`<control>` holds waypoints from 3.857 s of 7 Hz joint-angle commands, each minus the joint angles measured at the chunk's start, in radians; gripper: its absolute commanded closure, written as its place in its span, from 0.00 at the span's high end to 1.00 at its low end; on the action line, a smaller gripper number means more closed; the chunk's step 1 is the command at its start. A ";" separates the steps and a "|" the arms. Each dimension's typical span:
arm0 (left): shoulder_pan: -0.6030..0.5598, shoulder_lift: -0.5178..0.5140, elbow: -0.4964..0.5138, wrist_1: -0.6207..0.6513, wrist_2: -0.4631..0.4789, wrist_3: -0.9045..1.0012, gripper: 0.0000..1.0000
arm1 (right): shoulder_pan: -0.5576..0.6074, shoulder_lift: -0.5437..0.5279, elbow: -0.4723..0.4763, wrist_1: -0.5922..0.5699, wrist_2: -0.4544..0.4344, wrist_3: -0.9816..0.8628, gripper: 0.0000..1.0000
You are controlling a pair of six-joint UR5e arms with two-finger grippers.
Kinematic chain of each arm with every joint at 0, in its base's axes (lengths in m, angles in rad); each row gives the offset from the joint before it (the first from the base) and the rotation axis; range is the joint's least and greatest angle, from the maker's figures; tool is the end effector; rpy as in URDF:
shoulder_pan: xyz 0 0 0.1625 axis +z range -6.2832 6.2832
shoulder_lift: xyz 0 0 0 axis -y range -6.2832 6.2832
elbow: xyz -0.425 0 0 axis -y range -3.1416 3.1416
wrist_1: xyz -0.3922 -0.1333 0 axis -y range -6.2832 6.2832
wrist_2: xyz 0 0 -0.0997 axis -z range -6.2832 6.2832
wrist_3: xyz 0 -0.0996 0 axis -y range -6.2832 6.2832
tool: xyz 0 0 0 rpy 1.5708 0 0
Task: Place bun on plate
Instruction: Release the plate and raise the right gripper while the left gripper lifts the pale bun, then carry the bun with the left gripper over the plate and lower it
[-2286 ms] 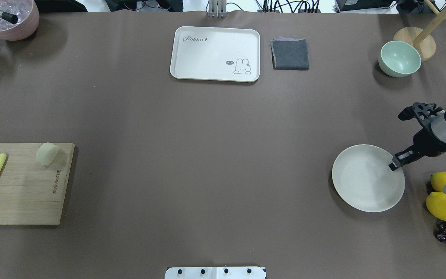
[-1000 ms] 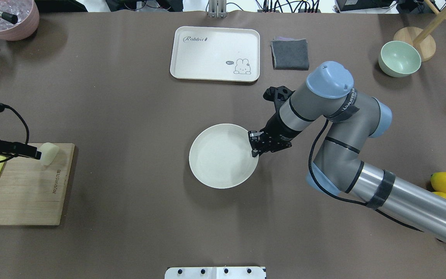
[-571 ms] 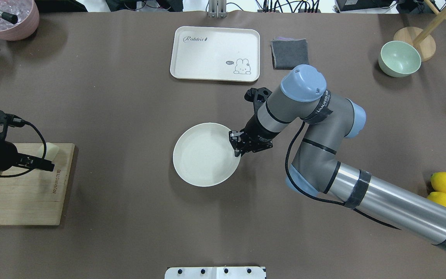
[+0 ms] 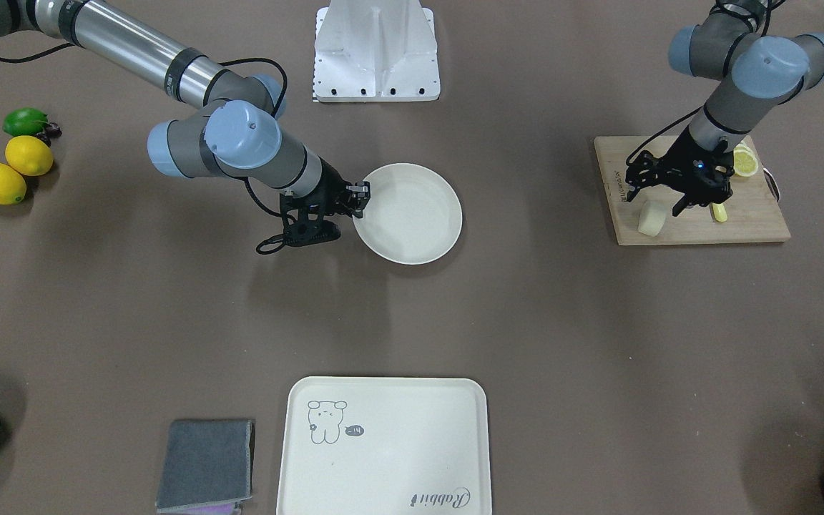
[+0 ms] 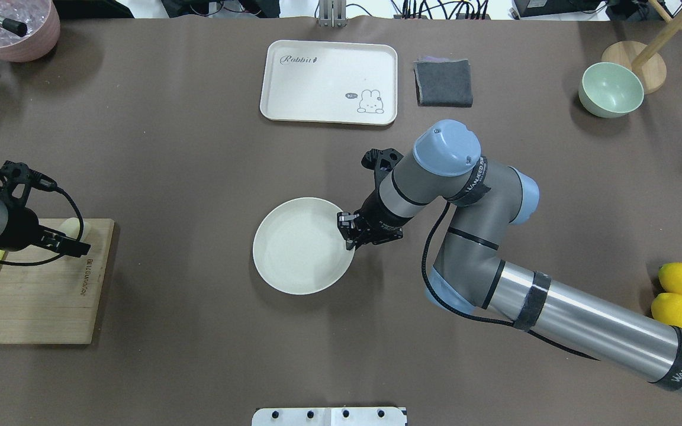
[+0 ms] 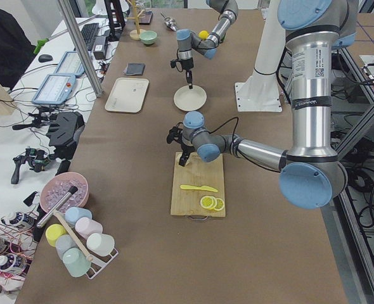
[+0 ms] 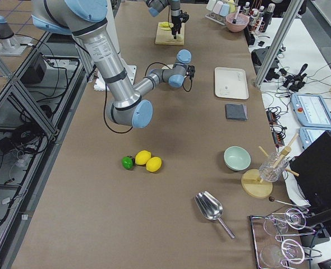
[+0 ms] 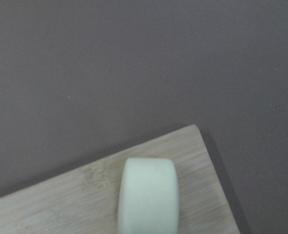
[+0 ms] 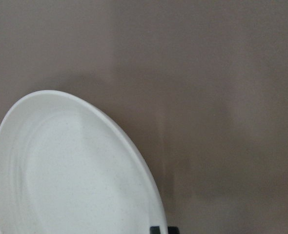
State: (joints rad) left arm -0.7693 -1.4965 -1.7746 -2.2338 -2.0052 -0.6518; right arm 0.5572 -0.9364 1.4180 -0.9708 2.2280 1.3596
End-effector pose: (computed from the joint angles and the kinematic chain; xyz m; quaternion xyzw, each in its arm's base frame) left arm 0.2897 -0.4077 0.5281 0.1496 0.3990 0.1503 0.8921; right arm -0.5693 -0.4401 0.2722 -0.0739 -0.5555 -0.0240 0.8279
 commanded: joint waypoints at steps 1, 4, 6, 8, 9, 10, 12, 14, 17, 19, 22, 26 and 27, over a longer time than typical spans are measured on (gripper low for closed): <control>-0.021 -0.016 0.029 0.005 0.023 0.090 0.88 | -0.011 0.002 -0.001 0.001 -0.007 0.004 0.00; -0.022 -0.016 0.027 0.002 0.022 0.086 0.60 | -0.013 0.004 0.016 0.004 -0.063 0.073 1.00; -0.021 -0.019 0.023 0.003 0.007 0.081 0.50 | 0.006 -0.002 0.035 0.004 -0.064 0.084 1.00; -0.022 -0.028 -0.002 0.006 -0.009 0.080 0.40 | 0.079 -0.042 0.079 -0.008 -0.047 0.075 1.00; -0.060 -0.060 -0.008 0.032 -0.089 0.075 0.40 | 0.134 -0.086 0.102 -0.009 -0.010 0.058 1.00; -0.100 -0.135 -0.032 0.128 -0.145 0.069 0.40 | 0.204 -0.103 0.102 -0.012 0.049 0.006 1.00; -0.085 -0.430 -0.040 0.436 -0.130 -0.062 0.41 | 0.332 -0.184 0.120 -0.011 0.143 -0.065 1.00; 0.031 -0.601 -0.037 0.565 -0.058 -0.245 0.42 | 0.423 -0.292 0.139 -0.011 0.220 -0.243 1.00; 0.269 -0.813 0.156 0.563 0.190 -0.472 0.42 | 0.523 -0.419 0.128 -0.011 0.225 -0.517 1.00; 0.300 -0.815 0.187 0.557 0.220 -0.492 0.43 | 0.523 -0.424 0.130 -0.011 0.223 -0.519 1.00; 0.300 -0.806 0.214 0.528 0.220 -0.493 0.46 | 0.521 -0.435 0.131 -0.009 0.222 -0.531 1.00; 0.309 -0.806 0.213 0.528 0.220 -0.493 0.64 | 0.521 -0.444 0.139 -0.008 0.220 -0.531 1.00; 0.297 -0.806 0.208 0.530 0.220 -0.482 0.85 | 0.523 -0.453 0.156 -0.009 0.226 -0.530 1.00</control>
State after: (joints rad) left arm -0.4633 -2.3030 -1.5622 -1.7054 -1.7855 -1.1425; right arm 1.0783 -1.3808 1.5581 -0.9795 2.4478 0.8286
